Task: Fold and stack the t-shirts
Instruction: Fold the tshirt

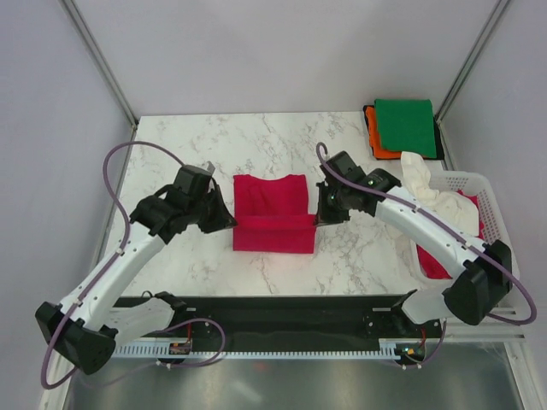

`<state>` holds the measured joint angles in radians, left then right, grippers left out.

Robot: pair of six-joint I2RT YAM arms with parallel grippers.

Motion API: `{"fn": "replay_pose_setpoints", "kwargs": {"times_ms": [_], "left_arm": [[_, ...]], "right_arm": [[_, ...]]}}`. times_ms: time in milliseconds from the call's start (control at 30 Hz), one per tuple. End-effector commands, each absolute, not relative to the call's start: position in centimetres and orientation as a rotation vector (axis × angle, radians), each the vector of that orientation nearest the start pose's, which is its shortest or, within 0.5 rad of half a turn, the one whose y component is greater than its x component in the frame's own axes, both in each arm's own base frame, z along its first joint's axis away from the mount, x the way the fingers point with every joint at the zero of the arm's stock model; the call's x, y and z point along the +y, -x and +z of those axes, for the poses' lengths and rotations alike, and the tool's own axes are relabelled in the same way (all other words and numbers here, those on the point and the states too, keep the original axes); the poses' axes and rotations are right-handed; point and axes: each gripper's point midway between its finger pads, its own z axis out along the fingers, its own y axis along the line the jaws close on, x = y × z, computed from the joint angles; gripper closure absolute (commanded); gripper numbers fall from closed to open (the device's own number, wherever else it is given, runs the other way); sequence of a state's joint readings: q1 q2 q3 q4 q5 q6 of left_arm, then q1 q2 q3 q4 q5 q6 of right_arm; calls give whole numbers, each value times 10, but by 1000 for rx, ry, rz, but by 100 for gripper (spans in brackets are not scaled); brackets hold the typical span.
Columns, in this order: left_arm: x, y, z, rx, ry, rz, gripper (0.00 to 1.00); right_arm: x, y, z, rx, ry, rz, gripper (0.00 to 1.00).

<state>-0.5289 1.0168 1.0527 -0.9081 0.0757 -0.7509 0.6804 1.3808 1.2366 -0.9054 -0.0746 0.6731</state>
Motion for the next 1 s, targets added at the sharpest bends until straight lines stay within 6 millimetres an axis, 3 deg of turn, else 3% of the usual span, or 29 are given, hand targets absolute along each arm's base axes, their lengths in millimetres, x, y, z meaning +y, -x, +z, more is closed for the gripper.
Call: {"fn": "replay_pose_setpoints", "kwargs": {"times_ms": [0, 67, 233, 567, 633, 767, 800, 833, 867, 900, 933, 967], "left_arm": [[-155, -237, 221, 2448, 205, -534, 98], [-154, -249, 216, 2469, 214, -524, 98], [-152, -278, 216, 2468, 231, -531, 98], [-142, -339, 197, 2504, 280, -523, 98], [-142, -350, 186, 2533, 287, -521, 98], [-138, -380, 176, 2539, 319, -506, 98], [-138, -387, 170, 2550, 318, -504, 98], [-134, -396, 153, 2592, 338, -489, 98], [-133, -410, 155, 2582, 340, -495, 98], [-132, -419, 150, 2587, 341, -508, 95], [-132, -429, 121, 2655, 352, -510, 89], [-125, -454, 134, 2610, 354, -540, 78]], "right_arm": [[206, -254, 180, 2691, 65, 412, 100], [204, -269, 187, 2672, 76, 410, 100], [209, -296, 175, 2702, 124, 389, 100], [208, -350, 157, 2729, 127, 365, 100], [210, -363, 159, 2714, 127, 375, 100], [215, -390, 139, 2746, 107, 372, 100], [217, -395, 136, 2750, 98, 377, 100], [223, -409, 129, 2752, 77, 388, 100], [226, -418, 126, 2751, 64, 397, 100], [230, -426, 124, 2750, 54, 409, 96], [233, -445, 139, 2699, 35, 430, 78], [235, -456, 119, 2730, 19, 428, 62]]}}
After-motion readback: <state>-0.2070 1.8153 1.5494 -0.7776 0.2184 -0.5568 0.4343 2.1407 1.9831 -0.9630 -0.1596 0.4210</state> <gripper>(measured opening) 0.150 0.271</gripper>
